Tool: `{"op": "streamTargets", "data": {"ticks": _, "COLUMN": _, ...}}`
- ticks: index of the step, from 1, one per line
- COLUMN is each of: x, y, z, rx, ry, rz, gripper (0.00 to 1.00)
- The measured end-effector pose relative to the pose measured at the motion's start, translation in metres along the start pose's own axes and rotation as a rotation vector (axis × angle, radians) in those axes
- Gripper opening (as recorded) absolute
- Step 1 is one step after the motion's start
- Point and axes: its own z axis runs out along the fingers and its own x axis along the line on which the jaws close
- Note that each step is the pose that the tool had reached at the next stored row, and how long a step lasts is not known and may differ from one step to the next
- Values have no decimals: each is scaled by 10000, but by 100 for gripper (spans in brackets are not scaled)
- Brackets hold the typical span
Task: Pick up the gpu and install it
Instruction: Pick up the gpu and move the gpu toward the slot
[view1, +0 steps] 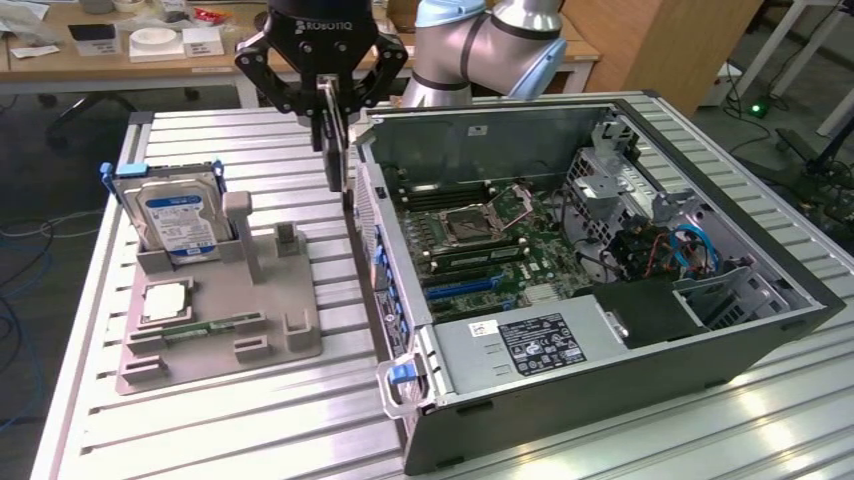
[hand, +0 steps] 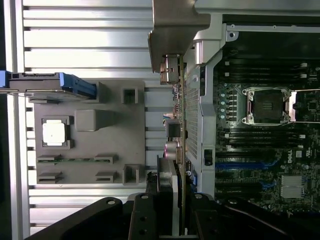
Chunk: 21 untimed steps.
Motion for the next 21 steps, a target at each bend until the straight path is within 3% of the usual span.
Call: {"op": "streamTargets", "data": {"ticks": 21, "x": -258, "y": 5, "z": 3, "rx": -1, "ry": 0, "rz": 0, "gripper": 28}}
